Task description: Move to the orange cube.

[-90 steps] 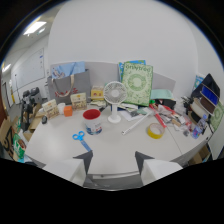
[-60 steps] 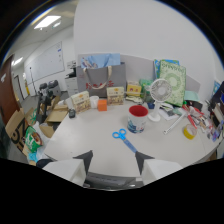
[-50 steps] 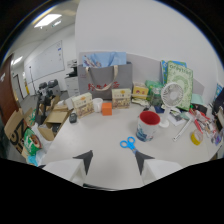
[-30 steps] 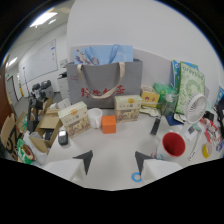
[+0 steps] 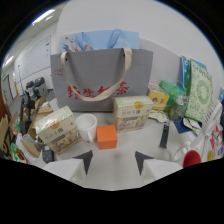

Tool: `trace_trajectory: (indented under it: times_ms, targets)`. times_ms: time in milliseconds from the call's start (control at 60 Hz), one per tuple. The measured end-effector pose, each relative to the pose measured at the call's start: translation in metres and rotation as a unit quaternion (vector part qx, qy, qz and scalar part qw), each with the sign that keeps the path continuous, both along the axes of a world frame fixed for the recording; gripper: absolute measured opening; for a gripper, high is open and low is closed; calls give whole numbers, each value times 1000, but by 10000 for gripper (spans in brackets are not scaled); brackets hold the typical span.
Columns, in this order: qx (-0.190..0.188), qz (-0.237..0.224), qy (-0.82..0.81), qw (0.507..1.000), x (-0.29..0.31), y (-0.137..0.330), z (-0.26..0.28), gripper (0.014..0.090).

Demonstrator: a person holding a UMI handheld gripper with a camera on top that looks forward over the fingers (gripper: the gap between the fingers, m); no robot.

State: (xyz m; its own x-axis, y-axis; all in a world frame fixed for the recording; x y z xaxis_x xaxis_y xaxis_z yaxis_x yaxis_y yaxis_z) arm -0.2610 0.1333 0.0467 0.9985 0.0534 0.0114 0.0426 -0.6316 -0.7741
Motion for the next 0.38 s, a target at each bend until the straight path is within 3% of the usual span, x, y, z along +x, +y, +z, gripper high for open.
trace_trajectory:
  times_ms: [383]
  targets:
    - [3, 0, 2, 1000, -1, 7, -3, 840]
